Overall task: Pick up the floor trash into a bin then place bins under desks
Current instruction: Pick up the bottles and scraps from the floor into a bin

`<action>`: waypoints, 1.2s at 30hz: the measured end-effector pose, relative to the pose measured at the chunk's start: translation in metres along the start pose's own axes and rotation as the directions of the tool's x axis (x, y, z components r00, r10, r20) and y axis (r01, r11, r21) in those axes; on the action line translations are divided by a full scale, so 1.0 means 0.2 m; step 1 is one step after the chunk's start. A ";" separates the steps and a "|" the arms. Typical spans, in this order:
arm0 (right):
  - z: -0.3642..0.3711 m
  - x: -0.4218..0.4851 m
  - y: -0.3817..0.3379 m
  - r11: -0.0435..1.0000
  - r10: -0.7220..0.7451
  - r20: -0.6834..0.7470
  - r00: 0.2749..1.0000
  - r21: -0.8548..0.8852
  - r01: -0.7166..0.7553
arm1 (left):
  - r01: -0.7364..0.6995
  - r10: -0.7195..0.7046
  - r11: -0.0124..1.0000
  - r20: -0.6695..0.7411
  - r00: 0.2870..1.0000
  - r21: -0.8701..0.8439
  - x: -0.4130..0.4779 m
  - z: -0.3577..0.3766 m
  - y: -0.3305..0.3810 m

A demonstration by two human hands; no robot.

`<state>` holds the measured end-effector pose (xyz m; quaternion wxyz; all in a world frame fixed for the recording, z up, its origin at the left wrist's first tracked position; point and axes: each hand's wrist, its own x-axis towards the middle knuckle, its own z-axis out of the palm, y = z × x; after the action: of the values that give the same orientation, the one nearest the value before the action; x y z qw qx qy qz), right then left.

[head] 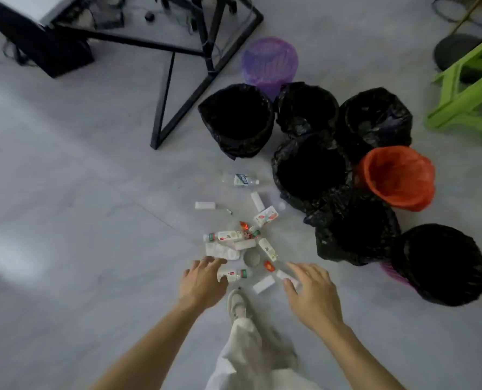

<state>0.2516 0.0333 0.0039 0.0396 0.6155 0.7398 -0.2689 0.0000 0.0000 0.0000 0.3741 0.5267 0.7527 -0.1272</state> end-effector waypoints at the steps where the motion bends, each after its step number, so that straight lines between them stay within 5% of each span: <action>1: 0.09 0.09 0.03 1.000 -0.008 0.028 1.000 0.023 0.007 | 0.004 -0.004 1.000 0.034 0.999 -0.011 0.10 0.06 -0.01; 9: 1.29 0.80 0.46 0.991 -0.097 0.293 0.951 -0.062 0.120 | 0.068 -0.091 0.988 0.163 0.982 0.139 1.07 0.97 -0.28; 17: 2.24 1.17 0.62 0.859 -0.265 0.580 0.770 -0.221 0.463 | 0.010 -0.093 0.947 0.247 0.964 0.320 1.65 1.74 -0.55; 25: 2.43 1.38 0.64 0.693 -0.439 0.559 0.704 -0.288 0.661 | -0.083 0.005 0.888 0.172 0.985 0.453 1.88 1.91 -0.64; 29: 2.40 1.42 0.61 0.683 -0.403 0.601 0.690 -0.305 0.664 | -0.025 -0.034 0.874 0.111 0.993 0.485 1.89 1.84 -0.63; 36: 1.87 1.48 0.54 0.943 -0.270 0.553 0.788 -0.013 0.332 | 0.036 -0.055 0.946 0.048 0.997 0.321 1.67 1.51 -0.51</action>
<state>0.1787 0.1399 -0.4677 0.2379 0.3846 0.8002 -0.3940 -0.0169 0.0133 -0.4611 0.3016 0.5591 0.7232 -0.2709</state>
